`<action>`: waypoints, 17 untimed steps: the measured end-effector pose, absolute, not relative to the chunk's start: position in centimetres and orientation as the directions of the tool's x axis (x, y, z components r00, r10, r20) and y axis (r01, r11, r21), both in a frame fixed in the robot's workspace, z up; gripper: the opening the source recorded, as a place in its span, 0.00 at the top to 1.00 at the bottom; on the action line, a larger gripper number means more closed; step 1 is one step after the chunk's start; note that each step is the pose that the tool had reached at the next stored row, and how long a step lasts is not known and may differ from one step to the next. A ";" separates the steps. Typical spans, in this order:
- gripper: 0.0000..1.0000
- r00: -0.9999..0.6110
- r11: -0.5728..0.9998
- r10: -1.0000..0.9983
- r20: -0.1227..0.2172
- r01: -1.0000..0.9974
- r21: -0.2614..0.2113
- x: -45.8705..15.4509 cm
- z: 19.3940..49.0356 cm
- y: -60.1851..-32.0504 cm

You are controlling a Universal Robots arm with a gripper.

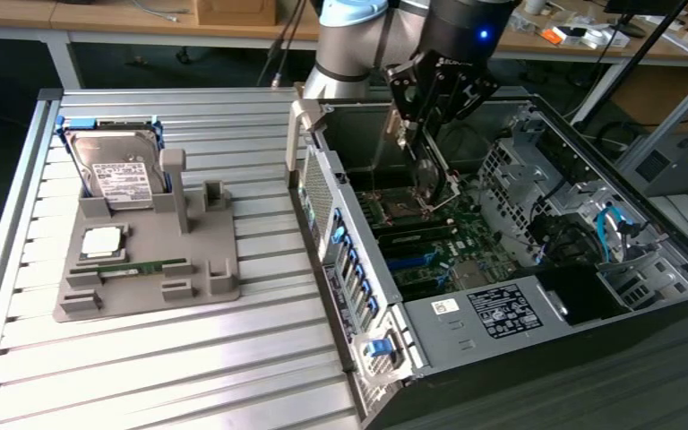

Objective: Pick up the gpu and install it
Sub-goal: 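Pick up the gpu and move the gpu toward the slot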

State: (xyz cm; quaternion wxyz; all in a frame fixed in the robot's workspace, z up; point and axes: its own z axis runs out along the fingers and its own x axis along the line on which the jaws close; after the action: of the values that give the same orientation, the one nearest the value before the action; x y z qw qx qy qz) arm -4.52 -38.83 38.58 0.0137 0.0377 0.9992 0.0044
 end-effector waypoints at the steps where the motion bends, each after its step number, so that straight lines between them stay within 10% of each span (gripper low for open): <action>1: 0.73 -0.997 0.997 0.075 -0.027 0.075 0.010 -4.3 38.5 -38.8; 17: 0.73 -0.997 0.997 0.075 -0.027 0.075 0.010 -1.7 37.1 -39.0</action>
State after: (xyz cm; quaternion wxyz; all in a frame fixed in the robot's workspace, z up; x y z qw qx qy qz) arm -1.73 -38.99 37.09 0.0137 0.0377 0.9992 0.0044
